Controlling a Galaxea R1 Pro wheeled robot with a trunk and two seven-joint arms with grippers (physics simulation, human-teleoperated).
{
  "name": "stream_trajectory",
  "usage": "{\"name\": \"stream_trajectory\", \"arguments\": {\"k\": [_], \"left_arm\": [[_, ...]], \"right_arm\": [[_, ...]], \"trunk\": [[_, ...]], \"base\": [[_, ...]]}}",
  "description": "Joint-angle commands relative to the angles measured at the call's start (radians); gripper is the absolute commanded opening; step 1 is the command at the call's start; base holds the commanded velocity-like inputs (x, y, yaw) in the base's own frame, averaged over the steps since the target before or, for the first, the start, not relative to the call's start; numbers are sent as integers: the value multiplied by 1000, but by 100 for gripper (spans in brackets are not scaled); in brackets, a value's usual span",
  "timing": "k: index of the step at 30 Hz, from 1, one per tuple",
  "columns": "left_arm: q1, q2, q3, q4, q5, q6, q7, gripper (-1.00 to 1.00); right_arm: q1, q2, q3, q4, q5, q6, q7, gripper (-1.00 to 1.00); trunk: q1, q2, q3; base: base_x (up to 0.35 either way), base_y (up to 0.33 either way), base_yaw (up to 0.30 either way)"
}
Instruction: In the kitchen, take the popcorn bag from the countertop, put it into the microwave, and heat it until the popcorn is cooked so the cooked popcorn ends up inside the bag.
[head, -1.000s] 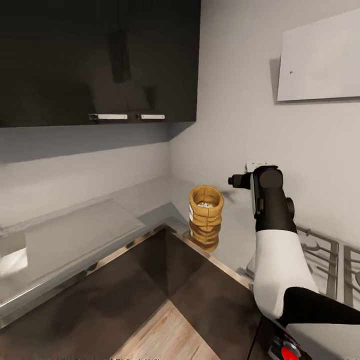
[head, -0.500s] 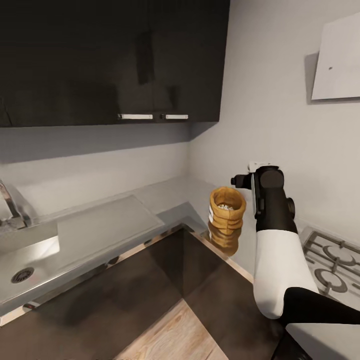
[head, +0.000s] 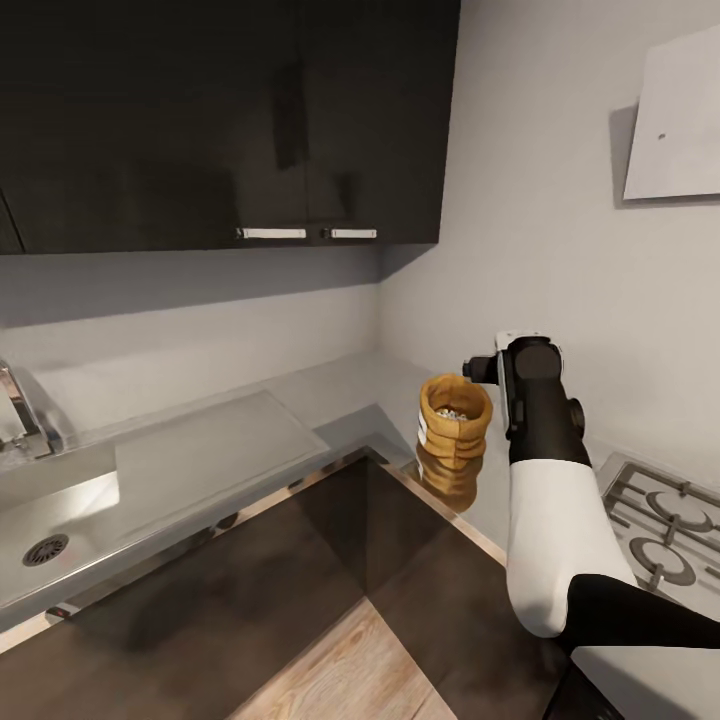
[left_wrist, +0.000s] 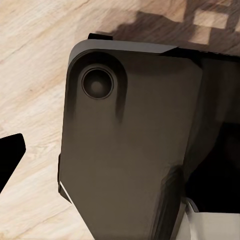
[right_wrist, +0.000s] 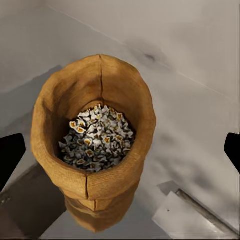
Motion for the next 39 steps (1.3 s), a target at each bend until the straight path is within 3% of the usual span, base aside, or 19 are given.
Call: {"name": "stream_trajectory", "arguments": {"k": [1, 3, 6, 13, 17, 19, 38, 39], "left_arm": [[0, 0, 3, 0, 9, -3, 1, 100], [0, 0, 3, 0, 9, -3, 1, 100], [0, 0, 3, 0, 9, -3, 1, 100], [0, 0, 3, 0, 9, -3, 1, 100], [0, 0, 3, 0, 8, -3, 1, 100], [0, 0, 3, -1, 6, -3, 1, 100], [0, 0, 3, 0, 7, -2, 1, 100], [0, 0, 3, 0, 7, -2, 1, 100]], "right_arm": [[-1, 1, -3, 54, 11, 3, 2, 100], [-1, 1, -6, 162, 12, 3, -22, 100], [-1, 1, -8, 203, 13, 3, -44, 100], [-1, 1, -16, 204, 13, 3, -70, 100], [-1, 1, -79, 204, 10, 3, -134, 100], [-1, 1, -87, 204, 10, 3, -139, 100], [-1, 1, -92, 217, 11, 3, -144, 100], [-1, -14, -92, 220, 8, 3, -143, 100]], "trunk": [[0, -1, -1], [0, -1, -1], [0, -1, -1], [0, -1, -1], [0, -1, -1], [0, -1, -1], [0, -1, -1], [0, -1, -1]], "base": [[0, 0, 0], [0, 0, 0], [0, 0, 0], [0, 0, 0], [0, 0, 0], [0, 0, 0], [202, 0, 0], [10, 0, 0]]}}
